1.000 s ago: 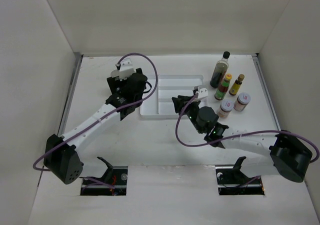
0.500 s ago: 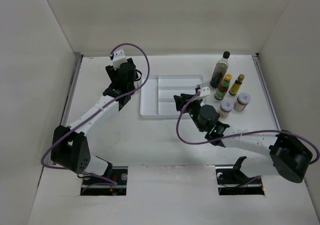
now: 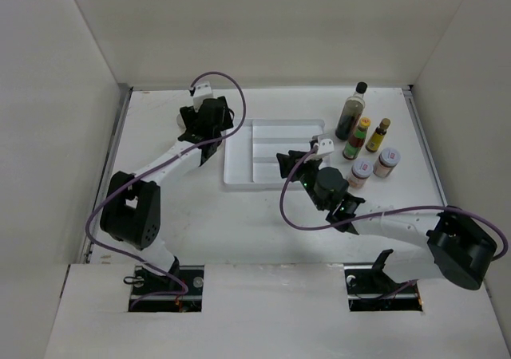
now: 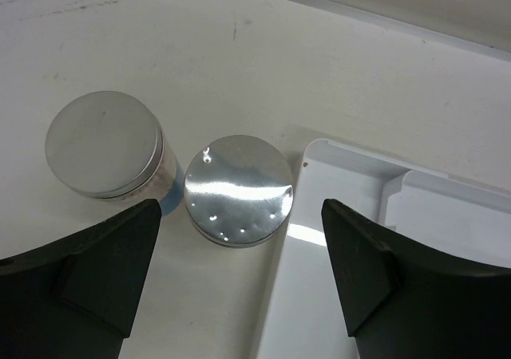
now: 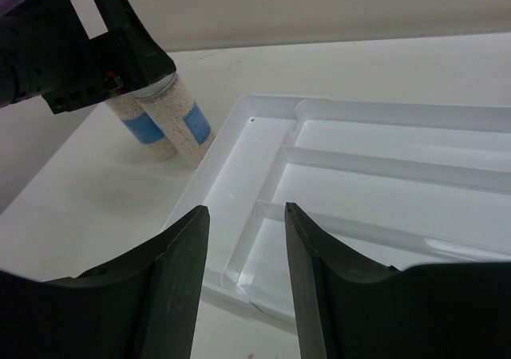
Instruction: Organize the condiment bottles
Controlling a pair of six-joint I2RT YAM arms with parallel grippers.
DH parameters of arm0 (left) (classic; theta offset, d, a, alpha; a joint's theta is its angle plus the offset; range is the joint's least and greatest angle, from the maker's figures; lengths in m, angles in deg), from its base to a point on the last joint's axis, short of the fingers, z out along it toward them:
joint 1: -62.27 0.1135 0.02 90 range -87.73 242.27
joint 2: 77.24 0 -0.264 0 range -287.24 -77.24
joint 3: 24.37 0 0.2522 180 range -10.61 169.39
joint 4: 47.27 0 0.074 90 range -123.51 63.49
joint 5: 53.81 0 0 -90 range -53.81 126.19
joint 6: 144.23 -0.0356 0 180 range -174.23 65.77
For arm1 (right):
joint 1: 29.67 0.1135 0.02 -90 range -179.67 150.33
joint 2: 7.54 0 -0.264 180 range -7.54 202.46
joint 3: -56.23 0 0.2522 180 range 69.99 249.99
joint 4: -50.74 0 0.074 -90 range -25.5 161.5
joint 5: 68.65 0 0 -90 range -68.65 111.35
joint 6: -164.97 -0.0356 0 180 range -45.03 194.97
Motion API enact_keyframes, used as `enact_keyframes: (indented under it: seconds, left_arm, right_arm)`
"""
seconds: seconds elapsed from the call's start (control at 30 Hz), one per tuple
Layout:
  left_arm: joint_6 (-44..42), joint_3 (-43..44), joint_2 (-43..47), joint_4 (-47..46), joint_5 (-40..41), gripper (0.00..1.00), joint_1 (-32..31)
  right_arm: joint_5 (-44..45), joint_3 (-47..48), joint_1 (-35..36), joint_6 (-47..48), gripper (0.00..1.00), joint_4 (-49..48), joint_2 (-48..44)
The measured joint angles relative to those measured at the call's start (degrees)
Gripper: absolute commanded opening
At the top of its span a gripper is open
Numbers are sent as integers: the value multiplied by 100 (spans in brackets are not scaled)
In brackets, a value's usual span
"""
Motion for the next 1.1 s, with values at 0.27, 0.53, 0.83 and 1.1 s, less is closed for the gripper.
enact_keyframes:
  seconds: [0.27,0.53,0.83,1.1]
  left_arm:
    - [11,341,-498,-20,-55,70,138]
    - [15,555,-772,-42,-96,42,221]
    - [20,555,-426,227,-92,35,170]
    - [-17,595,616,33,28,35,-188]
  right_arm:
    - [-2,0,0,0,50,13,22]
    - [-2,0,-24,0,50,13,22]
    - [-7,-4,-37,-24,56,13,22]
    - [-7,-24,-39,-48,51,11,-2]
